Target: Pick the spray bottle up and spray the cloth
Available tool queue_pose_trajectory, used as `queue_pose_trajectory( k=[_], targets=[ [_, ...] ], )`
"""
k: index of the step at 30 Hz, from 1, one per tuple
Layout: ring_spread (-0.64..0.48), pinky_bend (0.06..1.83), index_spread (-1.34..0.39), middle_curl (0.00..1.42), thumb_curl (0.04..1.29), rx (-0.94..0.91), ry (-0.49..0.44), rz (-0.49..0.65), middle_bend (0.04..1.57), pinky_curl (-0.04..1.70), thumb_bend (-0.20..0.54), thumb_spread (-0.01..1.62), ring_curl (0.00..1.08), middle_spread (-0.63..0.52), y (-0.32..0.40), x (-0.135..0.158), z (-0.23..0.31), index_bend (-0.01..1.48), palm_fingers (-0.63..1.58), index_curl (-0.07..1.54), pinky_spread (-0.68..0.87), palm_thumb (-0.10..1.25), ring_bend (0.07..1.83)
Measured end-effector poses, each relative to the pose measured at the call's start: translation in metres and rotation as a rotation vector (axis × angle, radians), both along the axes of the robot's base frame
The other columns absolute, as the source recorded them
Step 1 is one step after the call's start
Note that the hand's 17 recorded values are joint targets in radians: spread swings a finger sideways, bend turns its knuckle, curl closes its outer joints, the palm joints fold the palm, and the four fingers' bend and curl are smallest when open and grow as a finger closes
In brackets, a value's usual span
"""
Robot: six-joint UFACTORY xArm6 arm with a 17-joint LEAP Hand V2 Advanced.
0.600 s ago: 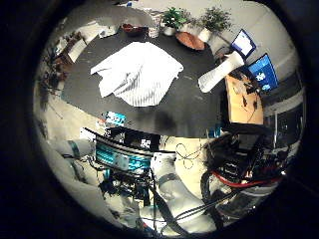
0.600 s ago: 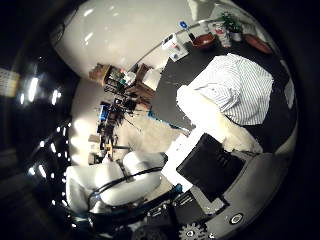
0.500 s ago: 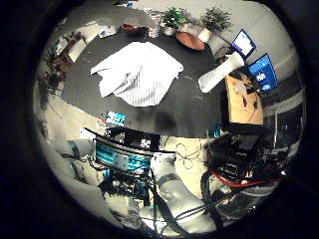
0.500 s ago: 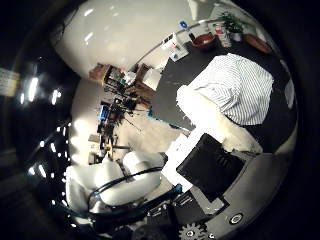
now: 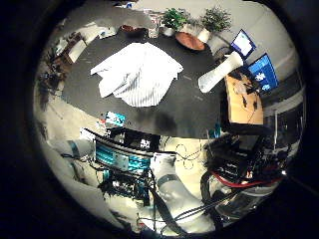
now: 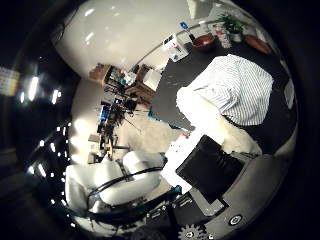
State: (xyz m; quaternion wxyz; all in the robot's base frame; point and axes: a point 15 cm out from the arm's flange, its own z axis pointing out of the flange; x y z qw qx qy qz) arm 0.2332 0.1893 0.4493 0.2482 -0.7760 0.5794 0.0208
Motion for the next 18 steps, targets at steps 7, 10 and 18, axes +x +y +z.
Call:
queue_pose_trajectory(
  k=[7, 10, 18],
  targets=[
    [0.16, 1.01, -0.41, 0.34, 0.52, -0.006, -0.030, 0.018, 0.23, -0.01, -0.022, 1.09, 0.01, -0.08, -0.005, -0.003, 0.008, 0.19, 0.61, 0.39, 0.62, 0.63, 0.73],
    [0.16, 1.03, -0.41, 0.34, 0.52, 0.014, -0.092, 0.002, 0.24, -0.01, -0.021, 1.08, 0.01, -0.09, -0.018, -0.008, 0.025, 0.18, 0.60, 0.38, 0.61, 0.63, 0.74],
    [0.15, 1.05, -0.42, 0.35, 0.50, -0.085, -0.270, -0.139, 0.27, -0.01, -0.024, 1.06, 0.02, -0.09, -0.089, 0.000, 0.051, 0.19, 0.58, 0.36, 0.60, 0.59, 0.77]
  ],
)
